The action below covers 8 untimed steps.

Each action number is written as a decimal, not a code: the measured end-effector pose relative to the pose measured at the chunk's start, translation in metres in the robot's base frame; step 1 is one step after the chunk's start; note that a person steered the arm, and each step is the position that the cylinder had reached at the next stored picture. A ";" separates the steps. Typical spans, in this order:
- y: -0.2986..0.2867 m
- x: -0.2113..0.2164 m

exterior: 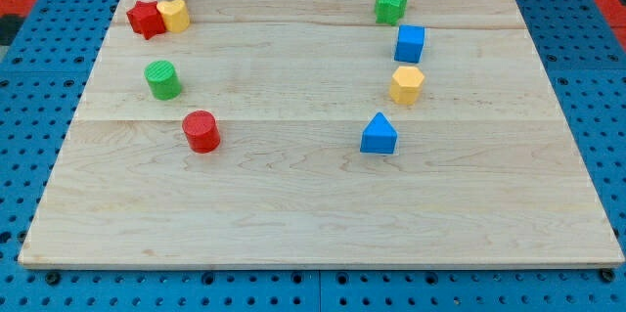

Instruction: Move the red star to the center of the board

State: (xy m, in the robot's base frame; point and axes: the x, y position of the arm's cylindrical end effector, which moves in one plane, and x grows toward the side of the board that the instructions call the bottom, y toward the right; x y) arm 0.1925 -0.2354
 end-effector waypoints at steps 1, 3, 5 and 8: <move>-0.039 0.034; 0.071 0.123; 0.073 0.139; 0.080 0.139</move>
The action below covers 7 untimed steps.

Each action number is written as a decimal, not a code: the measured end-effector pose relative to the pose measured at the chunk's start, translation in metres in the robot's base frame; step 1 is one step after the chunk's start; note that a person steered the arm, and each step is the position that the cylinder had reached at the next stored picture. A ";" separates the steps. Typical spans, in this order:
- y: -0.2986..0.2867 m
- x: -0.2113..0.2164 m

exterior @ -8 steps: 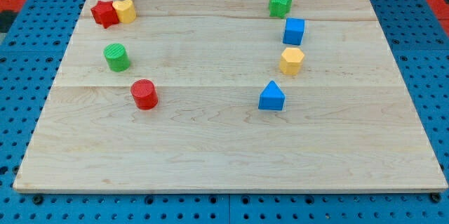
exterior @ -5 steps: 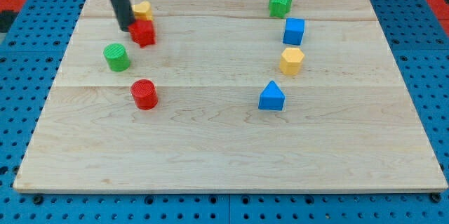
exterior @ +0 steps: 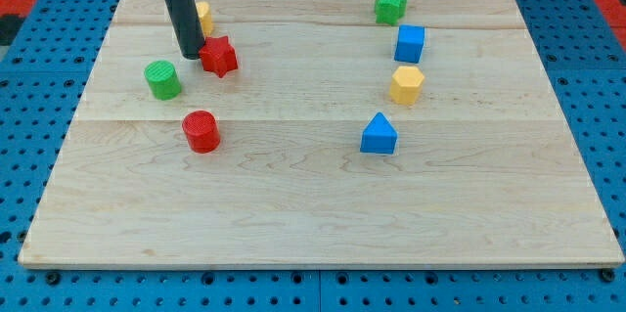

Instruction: Move the red star to the center of the board

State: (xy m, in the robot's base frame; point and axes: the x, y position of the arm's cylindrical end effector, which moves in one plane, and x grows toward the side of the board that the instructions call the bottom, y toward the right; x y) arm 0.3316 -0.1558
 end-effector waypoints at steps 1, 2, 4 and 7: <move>0.003 0.000; 0.010 0.000; 0.069 -0.012; 0.169 -0.034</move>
